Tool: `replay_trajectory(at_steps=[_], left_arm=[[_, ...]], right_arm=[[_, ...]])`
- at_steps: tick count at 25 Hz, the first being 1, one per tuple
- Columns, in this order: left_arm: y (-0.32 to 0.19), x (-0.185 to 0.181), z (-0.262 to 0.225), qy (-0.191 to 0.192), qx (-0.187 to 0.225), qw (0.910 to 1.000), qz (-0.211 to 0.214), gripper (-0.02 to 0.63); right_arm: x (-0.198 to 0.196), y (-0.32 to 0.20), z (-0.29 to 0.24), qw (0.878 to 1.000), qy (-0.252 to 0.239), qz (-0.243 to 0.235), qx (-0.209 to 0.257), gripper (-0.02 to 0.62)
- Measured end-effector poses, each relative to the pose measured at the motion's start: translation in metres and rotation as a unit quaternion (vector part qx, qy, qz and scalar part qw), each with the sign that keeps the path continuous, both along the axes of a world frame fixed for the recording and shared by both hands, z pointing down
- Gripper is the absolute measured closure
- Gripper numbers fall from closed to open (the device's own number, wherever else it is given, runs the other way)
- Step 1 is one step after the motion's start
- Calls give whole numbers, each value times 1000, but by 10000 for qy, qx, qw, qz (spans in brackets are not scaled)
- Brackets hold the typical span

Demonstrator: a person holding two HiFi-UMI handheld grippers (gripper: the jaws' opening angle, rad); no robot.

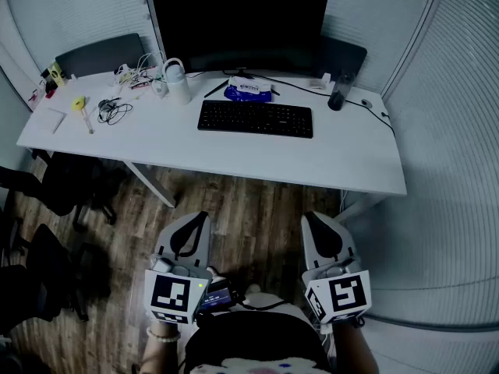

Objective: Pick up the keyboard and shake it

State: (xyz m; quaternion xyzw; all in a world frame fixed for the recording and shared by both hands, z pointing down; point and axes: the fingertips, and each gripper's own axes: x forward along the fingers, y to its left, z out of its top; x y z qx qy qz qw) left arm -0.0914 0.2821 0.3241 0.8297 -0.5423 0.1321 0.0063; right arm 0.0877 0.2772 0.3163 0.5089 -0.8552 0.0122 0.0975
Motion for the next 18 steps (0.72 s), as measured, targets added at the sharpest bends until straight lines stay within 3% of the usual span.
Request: replay_trajectory(at_steps=[18], left_arm=[[6,-1,-5,75,13,9999,-84,588]], right_arm=[[-5,2,-5,9999,-113,-99,11,552]])
